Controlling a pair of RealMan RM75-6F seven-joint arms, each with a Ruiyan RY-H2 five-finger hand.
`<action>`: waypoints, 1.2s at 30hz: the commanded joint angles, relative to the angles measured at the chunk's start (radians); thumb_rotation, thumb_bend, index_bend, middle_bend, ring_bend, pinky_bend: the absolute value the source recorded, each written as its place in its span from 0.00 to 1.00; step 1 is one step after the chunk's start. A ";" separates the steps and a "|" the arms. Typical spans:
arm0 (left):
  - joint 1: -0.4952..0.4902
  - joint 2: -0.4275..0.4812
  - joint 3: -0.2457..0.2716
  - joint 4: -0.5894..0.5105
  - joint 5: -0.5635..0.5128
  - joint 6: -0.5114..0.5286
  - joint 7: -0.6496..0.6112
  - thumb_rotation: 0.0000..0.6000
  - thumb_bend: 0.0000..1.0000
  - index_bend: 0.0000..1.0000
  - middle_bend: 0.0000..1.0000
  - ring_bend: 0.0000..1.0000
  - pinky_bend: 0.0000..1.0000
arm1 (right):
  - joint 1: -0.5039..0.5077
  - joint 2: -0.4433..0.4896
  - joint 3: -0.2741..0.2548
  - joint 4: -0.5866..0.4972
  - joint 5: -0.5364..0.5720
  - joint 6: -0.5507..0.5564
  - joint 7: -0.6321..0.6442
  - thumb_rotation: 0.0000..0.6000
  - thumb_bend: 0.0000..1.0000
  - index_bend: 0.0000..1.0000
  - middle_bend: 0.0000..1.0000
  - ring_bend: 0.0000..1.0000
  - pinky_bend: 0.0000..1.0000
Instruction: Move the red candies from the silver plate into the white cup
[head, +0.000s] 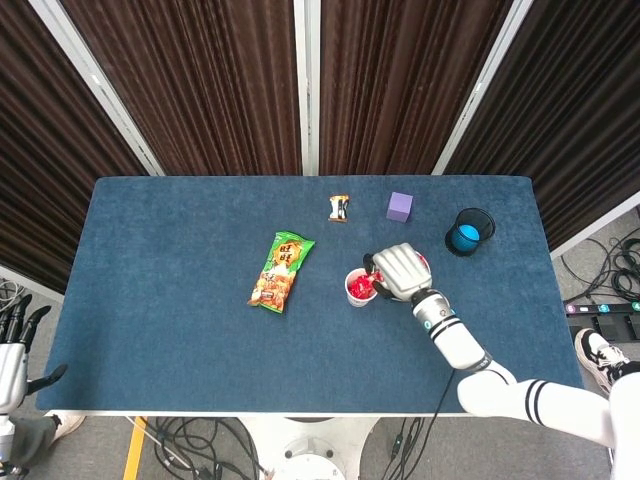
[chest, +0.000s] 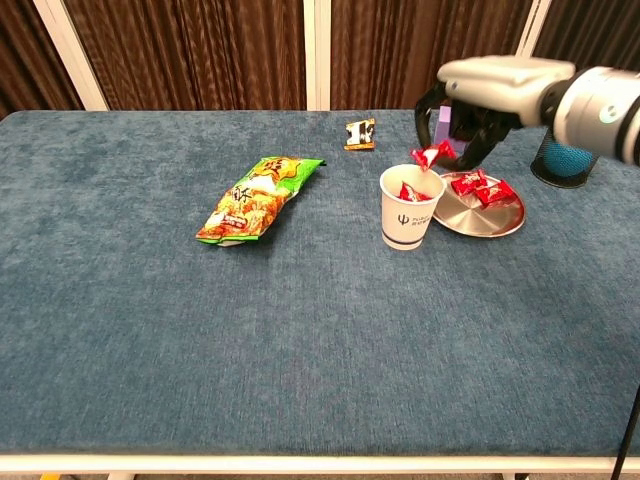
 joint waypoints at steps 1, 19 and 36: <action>0.001 -0.002 0.001 0.002 -0.001 0.000 -0.002 1.00 0.00 0.21 0.12 0.10 0.12 | 0.009 -0.020 -0.006 0.017 0.012 -0.009 -0.013 1.00 0.38 0.55 0.99 0.94 1.00; 0.005 -0.003 0.001 0.006 -0.001 0.002 -0.006 1.00 0.00 0.21 0.12 0.10 0.12 | -0.022 0.031 0.004 0.029 0.040 0.031 0.006 1.00 0.23 0.32 0.99 0.94 1.00; -0.001 -0.008 0.003 -0.002 -0.001 -0.008 0.005 1.00 0.00 0.21 0.12 0.10 0.12 | 0.005 -0.115 -0.046 0.380 0.257 -0.094 -0.115 1.00 0.25 0.39 0.99 0.94 1.00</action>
